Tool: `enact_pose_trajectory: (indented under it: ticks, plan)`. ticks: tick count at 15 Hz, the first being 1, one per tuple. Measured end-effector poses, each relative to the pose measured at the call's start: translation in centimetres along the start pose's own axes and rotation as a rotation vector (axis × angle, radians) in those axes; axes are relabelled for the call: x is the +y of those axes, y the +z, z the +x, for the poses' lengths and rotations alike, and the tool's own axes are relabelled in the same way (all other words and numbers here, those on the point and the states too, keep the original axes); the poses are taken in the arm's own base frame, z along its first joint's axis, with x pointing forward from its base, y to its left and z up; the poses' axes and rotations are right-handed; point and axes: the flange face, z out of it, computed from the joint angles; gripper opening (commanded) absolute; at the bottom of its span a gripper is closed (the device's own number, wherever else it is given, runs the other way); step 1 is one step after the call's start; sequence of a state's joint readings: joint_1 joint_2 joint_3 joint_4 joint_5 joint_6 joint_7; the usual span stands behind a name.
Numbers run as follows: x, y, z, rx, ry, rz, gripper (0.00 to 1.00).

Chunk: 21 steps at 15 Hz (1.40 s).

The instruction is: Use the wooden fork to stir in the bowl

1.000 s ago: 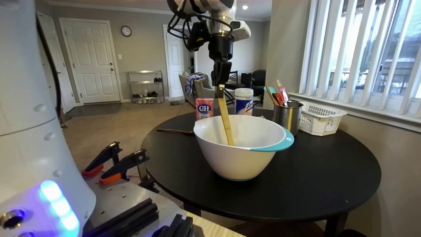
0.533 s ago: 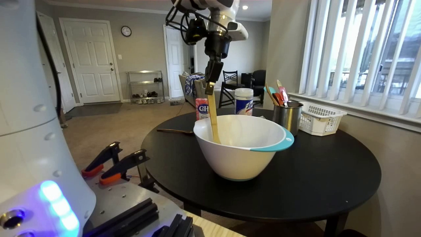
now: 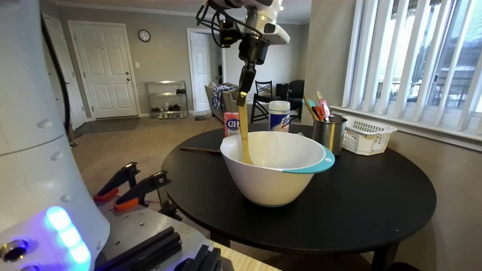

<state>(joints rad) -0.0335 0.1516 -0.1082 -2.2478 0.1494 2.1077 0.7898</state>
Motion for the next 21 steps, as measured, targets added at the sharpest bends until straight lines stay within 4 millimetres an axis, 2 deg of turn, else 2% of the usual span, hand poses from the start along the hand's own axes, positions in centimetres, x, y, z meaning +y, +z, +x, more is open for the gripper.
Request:
enact_pose_trajectory:
  ticks: [5, 15, 21]
  plan:
    - [0.4, -0.4, 1.5, 0.0, 0.072, 0.093, 0.03]
    - [0.4, -0.6, 2.0, 0.046, 0.081, 0.151, 0.03]
    - [0.7, -0.7, 2.8, 0.143, 0.058, 0.215, 0.03]
